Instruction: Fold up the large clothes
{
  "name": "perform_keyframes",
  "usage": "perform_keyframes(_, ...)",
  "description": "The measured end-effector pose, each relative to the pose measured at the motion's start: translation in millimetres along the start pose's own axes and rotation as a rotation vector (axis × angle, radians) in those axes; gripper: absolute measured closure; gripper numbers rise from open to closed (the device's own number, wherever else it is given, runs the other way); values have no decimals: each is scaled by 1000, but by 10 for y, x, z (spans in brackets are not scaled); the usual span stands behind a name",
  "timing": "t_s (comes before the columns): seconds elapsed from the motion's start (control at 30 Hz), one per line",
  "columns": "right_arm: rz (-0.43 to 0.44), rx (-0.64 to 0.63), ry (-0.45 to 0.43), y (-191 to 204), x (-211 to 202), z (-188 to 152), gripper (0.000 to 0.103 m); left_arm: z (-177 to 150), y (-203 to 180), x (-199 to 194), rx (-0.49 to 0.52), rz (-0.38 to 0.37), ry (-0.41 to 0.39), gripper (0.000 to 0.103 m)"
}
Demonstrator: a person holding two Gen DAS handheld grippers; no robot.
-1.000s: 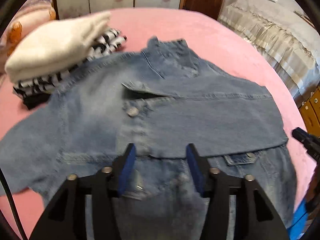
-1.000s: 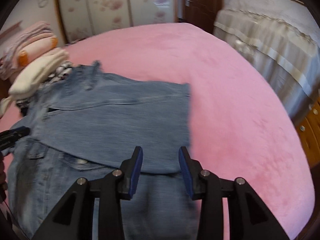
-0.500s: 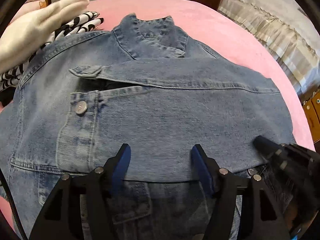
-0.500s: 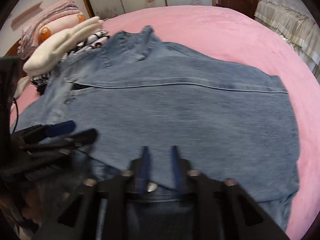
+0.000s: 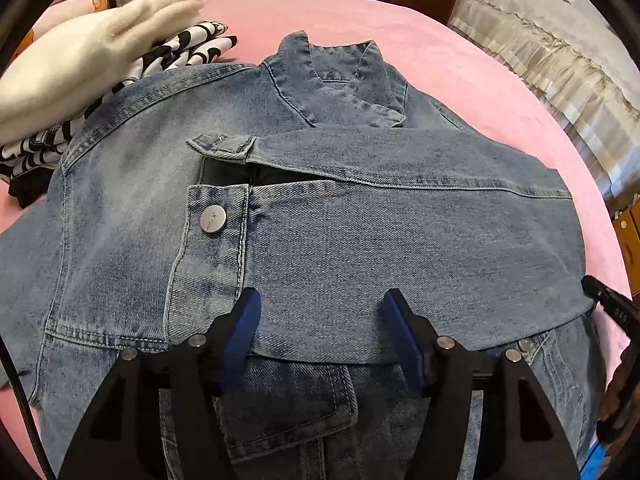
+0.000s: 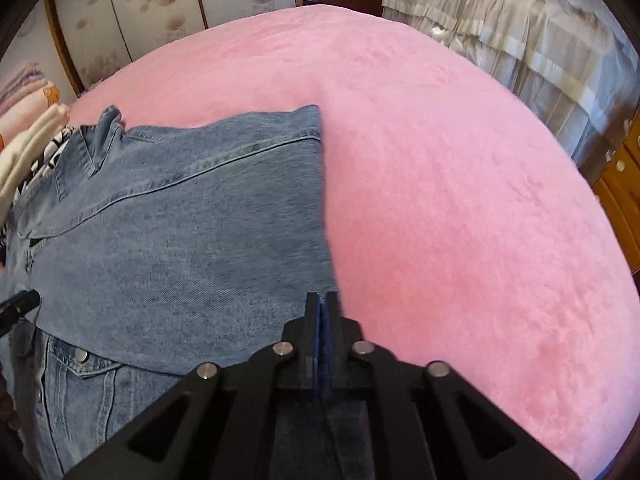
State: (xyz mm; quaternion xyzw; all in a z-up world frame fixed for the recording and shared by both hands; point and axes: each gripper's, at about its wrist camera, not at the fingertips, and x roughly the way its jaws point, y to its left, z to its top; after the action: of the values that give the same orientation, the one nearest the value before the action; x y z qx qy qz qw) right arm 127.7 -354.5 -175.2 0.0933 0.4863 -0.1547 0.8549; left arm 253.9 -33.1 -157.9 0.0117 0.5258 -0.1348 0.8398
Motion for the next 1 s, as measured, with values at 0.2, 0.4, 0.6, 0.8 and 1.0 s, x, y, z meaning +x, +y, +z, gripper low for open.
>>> perform_keyframes(0.2, 23, 27, 3, 46, -91, -16, 94, -13, 3, -150, -8, 2, 4, 39)
perform_keyframes(0.4, 54, 53, 3, 71, -244, -53, 89, -94, -31, -378, -9, 3, -10, 33)
perform_keyframes(0.6, 82, 47, -2, 169, -437, -137, 83, -202, -131, -646, 0, -28, -32, 32)
perform_keyframes(0.8, 120, 25, -11, 327, -685, -298, 83, -354, -175, -930, -3, -41, -46, 31)
perform_keyframes(1.0, 170, -17, -1, 567, -901, -533, 83, -623, -73, -1270, -7, -33, -64, 31)
